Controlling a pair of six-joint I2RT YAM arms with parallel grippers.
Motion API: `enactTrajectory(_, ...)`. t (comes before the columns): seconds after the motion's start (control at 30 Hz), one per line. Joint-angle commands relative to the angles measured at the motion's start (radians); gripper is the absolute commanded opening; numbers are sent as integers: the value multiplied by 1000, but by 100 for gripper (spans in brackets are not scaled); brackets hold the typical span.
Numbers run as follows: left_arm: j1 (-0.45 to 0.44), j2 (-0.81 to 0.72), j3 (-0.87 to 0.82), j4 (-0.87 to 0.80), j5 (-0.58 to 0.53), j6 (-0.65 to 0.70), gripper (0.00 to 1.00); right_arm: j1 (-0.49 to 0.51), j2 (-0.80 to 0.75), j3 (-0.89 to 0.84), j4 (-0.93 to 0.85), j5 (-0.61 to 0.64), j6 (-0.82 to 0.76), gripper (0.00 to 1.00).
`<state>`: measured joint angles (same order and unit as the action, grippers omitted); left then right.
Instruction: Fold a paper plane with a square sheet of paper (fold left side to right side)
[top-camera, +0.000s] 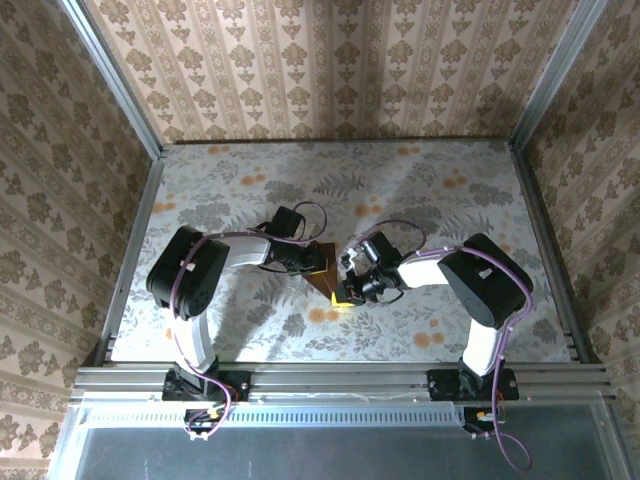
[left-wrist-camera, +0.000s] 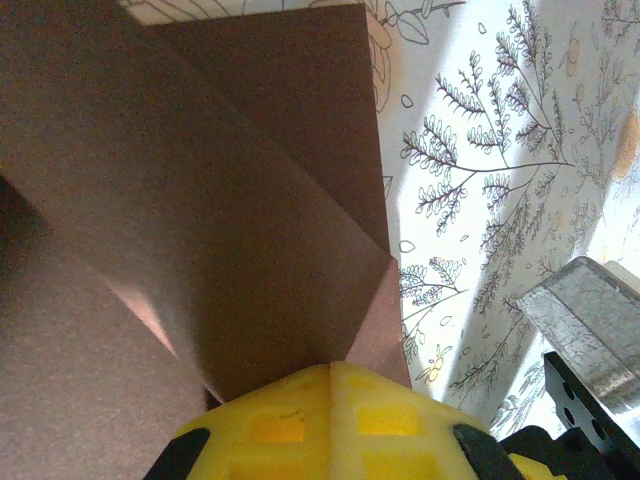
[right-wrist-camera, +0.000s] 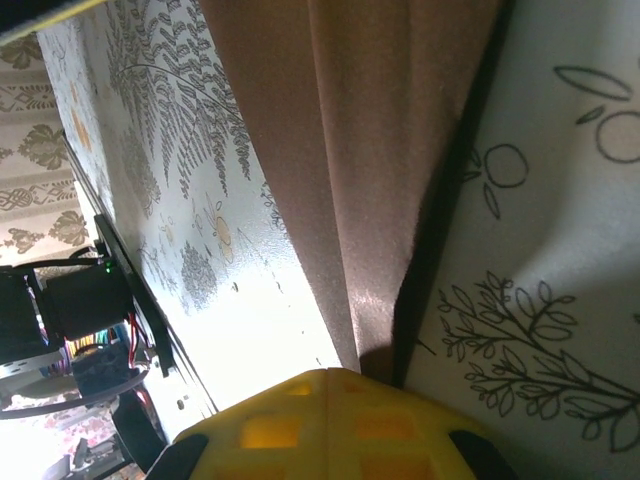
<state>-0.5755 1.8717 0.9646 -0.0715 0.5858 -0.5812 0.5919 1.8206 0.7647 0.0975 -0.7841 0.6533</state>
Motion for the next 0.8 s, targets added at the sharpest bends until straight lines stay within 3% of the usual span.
enactTrajectory(0.0,-1,27,-17,-88,-96,31,0,13,26,-14,-74,20,-19,1)
enactTrajectory(0.47,-1,24,-26,-83,-99,28,0,34,-39,-81,-118,26,-23,0)
enactTrajectory(0.77,-1,18,-30,-84,-104,30,0,29,-244,-84,-222,6,-93,0)
